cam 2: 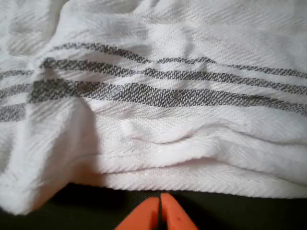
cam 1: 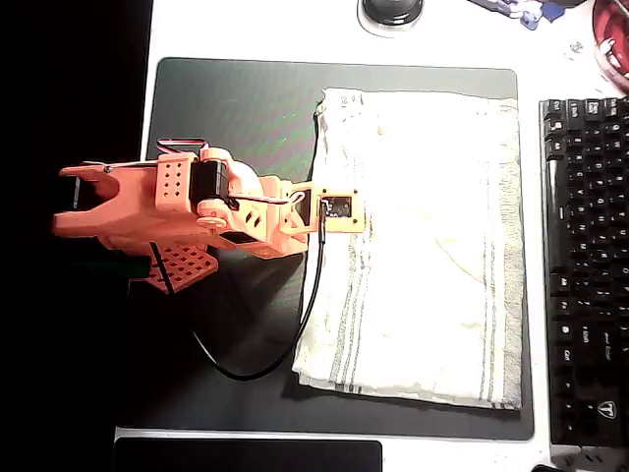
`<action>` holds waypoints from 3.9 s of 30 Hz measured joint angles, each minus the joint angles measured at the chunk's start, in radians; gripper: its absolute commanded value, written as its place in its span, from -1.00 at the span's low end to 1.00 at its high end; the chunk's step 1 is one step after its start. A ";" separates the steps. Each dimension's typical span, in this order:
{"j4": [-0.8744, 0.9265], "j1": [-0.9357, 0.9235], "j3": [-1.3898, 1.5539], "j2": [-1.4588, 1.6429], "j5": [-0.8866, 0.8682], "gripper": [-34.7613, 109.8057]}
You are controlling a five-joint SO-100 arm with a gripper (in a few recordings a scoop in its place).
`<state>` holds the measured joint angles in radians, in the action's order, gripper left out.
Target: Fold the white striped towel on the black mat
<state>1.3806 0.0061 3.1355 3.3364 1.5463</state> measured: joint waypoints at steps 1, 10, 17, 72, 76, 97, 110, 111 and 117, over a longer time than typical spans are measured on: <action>0.000 0.000 0.000 0.000 0.000 -0.52; 0.000 0.000 0.000 0.000 0.038 -0.52; 0.000 0.000 0.000 0.000 0.041 -0.52; -0.129 0.557 -1.882 -2.134 -0.577 -0.39; -0.084 0.566 -1.997 -2.258 -0.581 -0.29; -0.080 0.572 -2.006 -2.421 -0.534 -0.45; -0.058 0.580 -1.962 -2.283 -0.486 -0.51; -0.057 0.575 -1.962 -2.260 -0.486 -0.51; 0.018 0.554 -1.962 -2.137 -0.471 -0.51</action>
<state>1.3990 0.5599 1.1735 1.1996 1.0753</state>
